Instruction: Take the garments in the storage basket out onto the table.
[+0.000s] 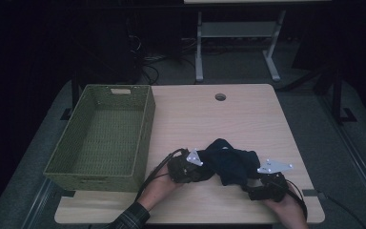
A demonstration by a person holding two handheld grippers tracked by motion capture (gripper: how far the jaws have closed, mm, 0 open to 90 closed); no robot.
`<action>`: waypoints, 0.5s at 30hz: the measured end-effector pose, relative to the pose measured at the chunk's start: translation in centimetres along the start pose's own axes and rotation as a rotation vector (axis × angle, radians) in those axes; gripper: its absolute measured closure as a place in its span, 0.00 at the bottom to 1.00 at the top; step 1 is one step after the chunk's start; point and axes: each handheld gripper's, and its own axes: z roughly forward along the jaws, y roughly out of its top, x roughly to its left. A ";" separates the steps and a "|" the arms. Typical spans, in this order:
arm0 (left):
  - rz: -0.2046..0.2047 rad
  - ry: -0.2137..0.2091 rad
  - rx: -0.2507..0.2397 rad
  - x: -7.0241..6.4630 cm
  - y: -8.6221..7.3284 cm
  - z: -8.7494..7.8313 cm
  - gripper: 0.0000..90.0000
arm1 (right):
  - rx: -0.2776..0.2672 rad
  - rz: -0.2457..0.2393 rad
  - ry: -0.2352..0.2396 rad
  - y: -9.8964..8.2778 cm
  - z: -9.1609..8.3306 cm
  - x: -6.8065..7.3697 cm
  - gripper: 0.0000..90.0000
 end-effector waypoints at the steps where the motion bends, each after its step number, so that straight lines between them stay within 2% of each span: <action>1: -0.016 -0.003 -0.013 0.0 -0.1 0.2 0.99 | 0.000 -0.001 0.000 0.0 0.0 0.0 0.10; 4: -0.040 -0.023 -0.015 0.4 -0.2 0.2 0.99 | 0.000 -0.005 0.000 0.0 0.0 0.0 0.10; 8: -0.032 -0.007 -0.016 0.1 -0.2 0.3 0.99 | 0.021 0.014 0.008 0.0 -0.6 0.0 0.16; 9: -0.023 -0.006 -0.009 0.1 -0.2 0.2 0.99 | 0.018 0.023 0.019 -0.1 -1.0 -0.2 0.16; 10: -0.030 -0.004 -0.014 0.0 -0.2 0.3 0.99 | 0.018 0.033 0.021 -0.2 -1.2 -0.2 0.16; 15: -0.032 -0.007 -0.011 0.1 -0.2 0.2 0.99 | -0.020 0.015 0.023 -0.6 -3.1 -0.4 0.19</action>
